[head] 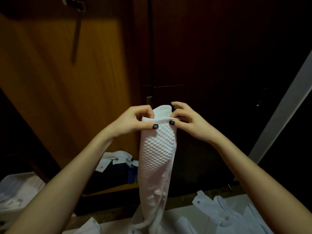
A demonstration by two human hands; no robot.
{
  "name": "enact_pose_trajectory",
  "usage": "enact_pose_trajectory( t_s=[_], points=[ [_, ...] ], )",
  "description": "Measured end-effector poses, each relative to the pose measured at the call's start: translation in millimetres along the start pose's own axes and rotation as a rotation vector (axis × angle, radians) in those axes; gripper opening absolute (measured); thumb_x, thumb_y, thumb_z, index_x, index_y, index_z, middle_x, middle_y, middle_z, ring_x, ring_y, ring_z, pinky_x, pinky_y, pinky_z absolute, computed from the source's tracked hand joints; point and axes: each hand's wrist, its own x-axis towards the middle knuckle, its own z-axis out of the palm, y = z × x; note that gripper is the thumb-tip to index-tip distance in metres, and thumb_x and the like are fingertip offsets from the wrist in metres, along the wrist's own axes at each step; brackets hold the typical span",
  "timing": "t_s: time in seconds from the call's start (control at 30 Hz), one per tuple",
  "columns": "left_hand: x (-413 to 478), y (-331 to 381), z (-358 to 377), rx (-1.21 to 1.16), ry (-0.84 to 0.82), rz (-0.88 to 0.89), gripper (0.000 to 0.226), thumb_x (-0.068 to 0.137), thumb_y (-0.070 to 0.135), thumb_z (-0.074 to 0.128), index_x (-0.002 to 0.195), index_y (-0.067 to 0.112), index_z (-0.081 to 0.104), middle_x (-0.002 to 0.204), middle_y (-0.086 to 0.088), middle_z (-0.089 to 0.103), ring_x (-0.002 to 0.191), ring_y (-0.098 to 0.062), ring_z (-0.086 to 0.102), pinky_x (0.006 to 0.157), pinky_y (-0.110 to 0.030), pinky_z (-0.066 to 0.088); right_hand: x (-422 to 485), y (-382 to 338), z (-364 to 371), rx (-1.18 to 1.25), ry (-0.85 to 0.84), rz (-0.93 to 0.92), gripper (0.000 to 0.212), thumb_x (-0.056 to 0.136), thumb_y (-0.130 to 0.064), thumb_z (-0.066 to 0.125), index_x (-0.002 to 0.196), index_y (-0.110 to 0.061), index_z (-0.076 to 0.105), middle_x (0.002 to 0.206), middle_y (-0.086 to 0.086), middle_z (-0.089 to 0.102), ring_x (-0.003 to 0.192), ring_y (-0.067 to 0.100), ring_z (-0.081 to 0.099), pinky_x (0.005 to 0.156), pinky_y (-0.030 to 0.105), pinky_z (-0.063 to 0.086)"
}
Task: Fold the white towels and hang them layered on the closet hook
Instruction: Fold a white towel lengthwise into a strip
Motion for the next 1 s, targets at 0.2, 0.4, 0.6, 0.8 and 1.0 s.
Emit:
enact_pose_trajectory(
  t_s=[0.2,0.4,0.6,0.8,1.0],
  points=[
    [-8,13,-30,0.083,-0.015,0.001,0.016,0.078,0.021,0.077,0.077,0.019,0.061,0.075,0.016,0.061,0.072,0.0,0.054,0.061,-0.014,0.042,30,-25,-5,0.134,-0.152,-0.041,0.007,0.093,-0.019,0.064,0.092,-0.014,0.069,0.094,-0.004,0.065,0.086,0.0,0.061,0.081,0.018,0.047],
    [-17,4,-54,0.499,0.126,0.039,0.017,0.081,0.024,0.077,0.078,0.023,0.059,0.082,0.011,0.055,0.069,-0.003,0.047,0.062,-0.015,0.037,38,-38,10,0.004,-0.013,-0.07,0.008,0.093,-0.02,0.065,0.089,-0.015,0.069,0.09,-0.001,0.068,0.089,0.012,0.065,0.085,0.036,0.054],
    [-23,0,-72,0.654,0.214,0.023,0.029,0.082,0.032,0.072,0.067,0.031,0.047,0.108,0.003,0.058,0.093,-0.011,0.055,0.072,-0.017,0.044,48,-61,14,-0.141,0.034,-0.158,0.01,0.096,-0.019,0.06,0.091,-0.014,0.067,0.089,-0.001,0.067,0.083,0.01,0.061,0.076,0.03,0.049],
    [-12,-3,-52,-0.066,0.511,0.084,0.023,0.079,0.027,0.075,0.088,0.03,0.054,0.083,0.015,0.062,0.072,0.0,0.06,0.057,-0.013,0.047,58,-74,-1,-0.06,0.253,-0.185,0.01,0.094,-0.021,0.062,0.085,-0.02,0.066,0.081,-0.01,0.065,0.077,0.002,0.06,0.073,0.029,0.05],
    [13,6,-43,-0.39,0.396,0.149,0.099,0.055,0.04,0.093,0.134,0.05,0.034,0.137,-0.007,0.051,0.117,-0.018,0.062,0.085,-0.03,0.055,70,-90,-31,0.024,0.313,-0.257,0.009,0.091,-0.017,0.065,0.084,-0.022,0.065,0.084,0.004,0.069,0.078,0.019,0.066,0.074,0.042,0.053]
  ],
)
